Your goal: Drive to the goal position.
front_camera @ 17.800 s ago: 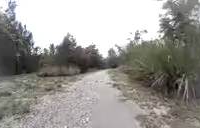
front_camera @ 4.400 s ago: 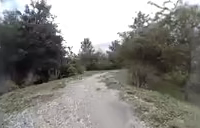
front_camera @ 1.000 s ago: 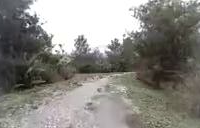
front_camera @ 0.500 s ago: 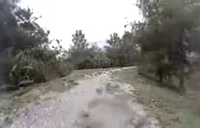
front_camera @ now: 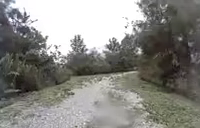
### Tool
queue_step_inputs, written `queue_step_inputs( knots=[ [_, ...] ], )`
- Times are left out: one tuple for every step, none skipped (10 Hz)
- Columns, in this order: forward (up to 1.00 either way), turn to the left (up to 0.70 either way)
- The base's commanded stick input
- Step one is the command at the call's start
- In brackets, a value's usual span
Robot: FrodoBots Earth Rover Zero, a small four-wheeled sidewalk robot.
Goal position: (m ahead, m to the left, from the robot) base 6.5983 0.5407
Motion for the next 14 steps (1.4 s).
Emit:
queue_step_inputs(
  knots=[
    [0.85,0.00],
    [0.85,0.00],
    [0.85,0.00],
    [0.85,0.00],
    [0.85,0.00],
    [0.85,0.00],
    [0.85,0.00],
    [0.85,0.00],
    [0.85,0.00],
    [0.85,0.00],
    [0.85,0.00],
    [0.85,0.00],
    [0.85,0.00],
    [0.85,0.00]
  ],
)
